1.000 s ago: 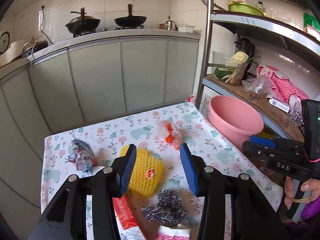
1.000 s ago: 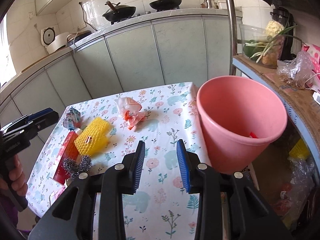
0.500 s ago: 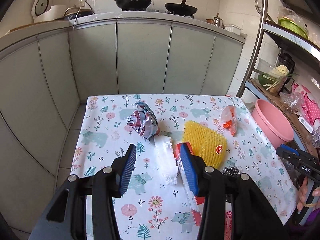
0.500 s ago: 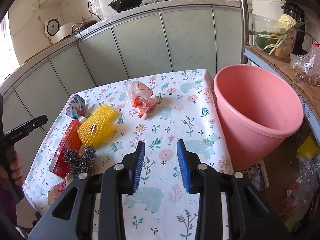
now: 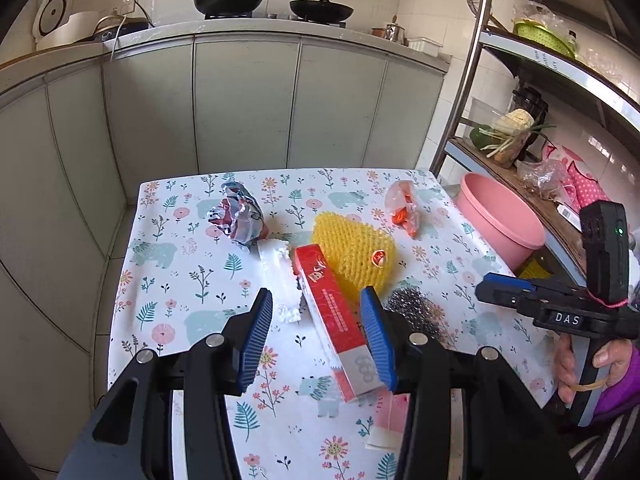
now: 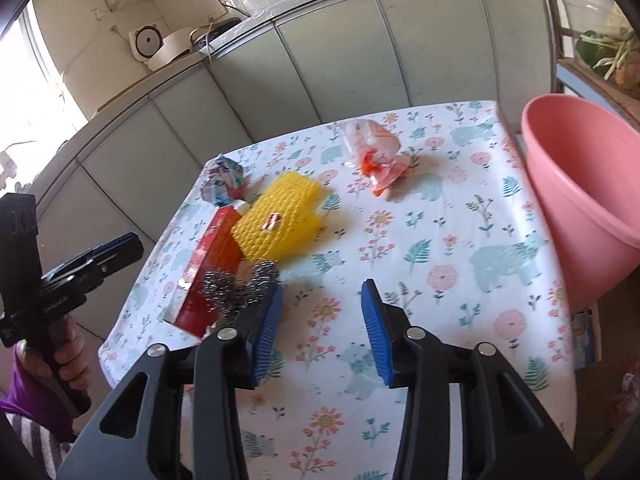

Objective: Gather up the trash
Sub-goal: 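Close the right gripper on the steel wool while the left gripper reaches the pink patterned packet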

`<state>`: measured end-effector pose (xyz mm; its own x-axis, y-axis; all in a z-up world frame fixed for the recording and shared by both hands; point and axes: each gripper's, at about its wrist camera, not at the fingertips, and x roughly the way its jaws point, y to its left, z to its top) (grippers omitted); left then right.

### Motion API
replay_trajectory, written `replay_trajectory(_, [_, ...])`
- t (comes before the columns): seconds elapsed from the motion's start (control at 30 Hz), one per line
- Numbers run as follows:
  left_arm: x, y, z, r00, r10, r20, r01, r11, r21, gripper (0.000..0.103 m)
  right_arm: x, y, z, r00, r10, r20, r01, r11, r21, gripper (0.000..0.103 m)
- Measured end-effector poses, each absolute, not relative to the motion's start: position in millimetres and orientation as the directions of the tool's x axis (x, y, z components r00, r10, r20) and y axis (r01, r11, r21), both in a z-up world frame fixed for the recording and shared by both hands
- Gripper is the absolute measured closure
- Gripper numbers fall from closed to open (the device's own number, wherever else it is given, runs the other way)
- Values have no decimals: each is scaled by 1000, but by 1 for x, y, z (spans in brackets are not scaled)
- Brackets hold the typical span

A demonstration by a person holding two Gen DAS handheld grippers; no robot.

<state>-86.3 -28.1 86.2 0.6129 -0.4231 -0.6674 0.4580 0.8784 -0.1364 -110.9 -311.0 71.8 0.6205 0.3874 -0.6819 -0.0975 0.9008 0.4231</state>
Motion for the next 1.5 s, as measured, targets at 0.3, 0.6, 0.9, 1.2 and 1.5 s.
replay_trajectory(0.3, [-120, -27, 75, 535, -455, -712, 543, 830, -123, 58, -93, -276, 59, 515, 531, -673, -159, 831, 534, 53])
replay_trajectory(0.6, [-126, -34, 30, 357, -488, -797, 556, 796, -238, 58, -83, -255, 44, 455, 553, -698, -173, 823, 540, 52])
replay_trajectory(0.9, [-140, -46, 27, 282, -562, -778, 634, 718, -288, 59, -84, -258, 37, 470, 526, -708, -163, 841, 516, 55])
replay_trajectory(1.2, [-148, -52, 31, 279, -581, -765, 657, 696, -289, 76, -91, -274, 39, 515, 497, -698, -140, 852, 504, 77])
replay_trajectory(1.5, [-161, -60, 52, 343, -614, -711, 723, 655, -218, 92, -101, -293, 47, 568, 468, -677, -119, 861, 495, 80])
